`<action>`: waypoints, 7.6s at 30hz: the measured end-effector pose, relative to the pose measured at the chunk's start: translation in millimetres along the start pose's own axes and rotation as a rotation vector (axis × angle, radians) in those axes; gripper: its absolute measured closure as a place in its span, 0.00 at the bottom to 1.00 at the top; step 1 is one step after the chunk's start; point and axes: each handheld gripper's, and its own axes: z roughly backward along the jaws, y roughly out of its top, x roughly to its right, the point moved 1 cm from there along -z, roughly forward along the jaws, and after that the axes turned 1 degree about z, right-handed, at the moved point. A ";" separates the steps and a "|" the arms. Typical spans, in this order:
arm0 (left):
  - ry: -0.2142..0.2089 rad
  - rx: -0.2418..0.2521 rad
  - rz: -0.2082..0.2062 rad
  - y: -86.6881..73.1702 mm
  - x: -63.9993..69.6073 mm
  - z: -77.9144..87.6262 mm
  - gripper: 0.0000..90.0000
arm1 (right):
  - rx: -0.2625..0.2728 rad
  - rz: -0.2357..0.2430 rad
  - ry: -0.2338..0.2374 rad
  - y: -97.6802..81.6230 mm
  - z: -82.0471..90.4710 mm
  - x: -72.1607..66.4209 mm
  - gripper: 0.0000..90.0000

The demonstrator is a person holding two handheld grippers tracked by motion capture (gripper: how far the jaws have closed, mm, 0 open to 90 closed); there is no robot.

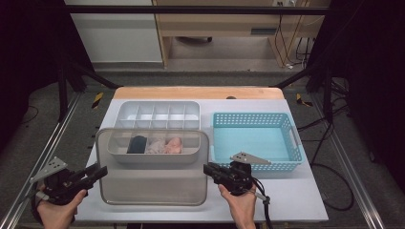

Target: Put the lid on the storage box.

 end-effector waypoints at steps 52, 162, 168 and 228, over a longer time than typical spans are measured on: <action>-0.004 0.132 -0.020 87.8 -23.7 -35.8 0.68 | 0.116 0.113 -0.080 102.3 -22.4 9.1 0.80; 0.080 0.010 0.110 84.4 -95.5 -127.7 0.56 | 0.074 0.007 -0.262 99.7 -144.0 53.2 0.52; 0.081 0.002 0.112 83.8 -95.1 -129.1 0.56 | 0.062 -0.009 -0.279 99.2 -145.4 53.1 0.51; 0.106 0.007 0.133 80.1 -101.0 -118.1 0.47 | 0.071 0.021 -0.304 92.4 -159.9 49.7 0.22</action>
